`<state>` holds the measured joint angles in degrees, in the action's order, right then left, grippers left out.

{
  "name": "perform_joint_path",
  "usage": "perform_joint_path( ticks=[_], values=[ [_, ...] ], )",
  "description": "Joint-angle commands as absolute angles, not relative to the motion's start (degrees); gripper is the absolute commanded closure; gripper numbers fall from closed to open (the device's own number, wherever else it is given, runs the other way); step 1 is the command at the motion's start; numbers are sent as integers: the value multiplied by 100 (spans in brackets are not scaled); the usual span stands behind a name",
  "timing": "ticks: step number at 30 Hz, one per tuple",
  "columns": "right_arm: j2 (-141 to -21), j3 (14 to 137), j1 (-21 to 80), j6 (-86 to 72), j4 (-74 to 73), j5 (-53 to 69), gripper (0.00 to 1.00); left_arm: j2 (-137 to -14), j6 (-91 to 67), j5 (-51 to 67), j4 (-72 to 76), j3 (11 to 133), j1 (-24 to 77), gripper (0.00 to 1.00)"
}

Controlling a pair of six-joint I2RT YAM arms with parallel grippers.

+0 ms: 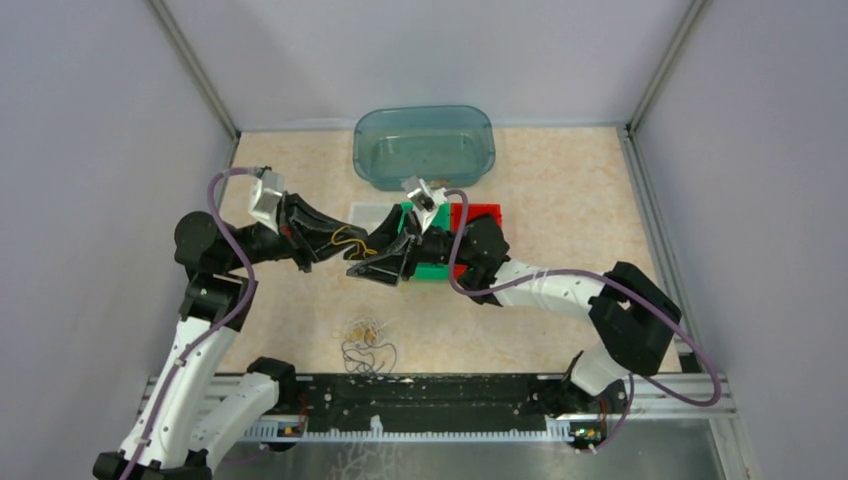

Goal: Untangle the cables

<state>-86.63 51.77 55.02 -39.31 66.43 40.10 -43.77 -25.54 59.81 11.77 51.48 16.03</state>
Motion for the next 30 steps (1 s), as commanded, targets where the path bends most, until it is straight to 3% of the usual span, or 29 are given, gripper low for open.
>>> perform_joint_path(
  ticks=[1, 3, 5, 6, 7, 9, 13, 21, 25, 30],
  values=[
    [-8734, 5444, 5566, -4289, 7490, 3889, 66, -4340, -2820, 6064, 1406, 5098, 1635, 100],
    [-8688, 5426, 5564, -4297, 7494, 3814, 96, -4320, -2831, 6064, 1395, 5098, 1635, 100],
    [-8576, 5372, 5564, -4200, 7306, 3717, 100, -4307, -2780, 6035, 1325, 5103, 1635, 100],
    [-8491, 5351, 5545, -4138, 7181, 3669, 100, -4295, -2716, 5967, 1248, 5105, 1635, 95],
    [-8402, 5316, 5513, -4076, 7037, 3621, 100, -4285, -2625, 5836, 1126, 5106, 1635, 77],
    [-8199, 5248, 5361, -4025, 6638, 3548, 100, -4273, -2263, 5500, 688, 5174, 1635, 24],
    [-7532, 5144, 4756, -3364, 4650, 3078, 100, -4288, -1047, 4715, -605, 5383, 1634, 1],
    [-6711, 5344, 3862, -1800, 420, 893, 100, -4461, 296, 3274, -1814, 5453, 1635, 1],
    [-6801, 5441, 3648, -1866, -384, 173, 100, -4460, 615, 3174, -1969, 5372, 1635, 1],
    [-7071, 5230, 3648, -2171, -261, -362, 100, -4355, 705, 3541, -1947, 5287, 1633, 0]
  ],
)
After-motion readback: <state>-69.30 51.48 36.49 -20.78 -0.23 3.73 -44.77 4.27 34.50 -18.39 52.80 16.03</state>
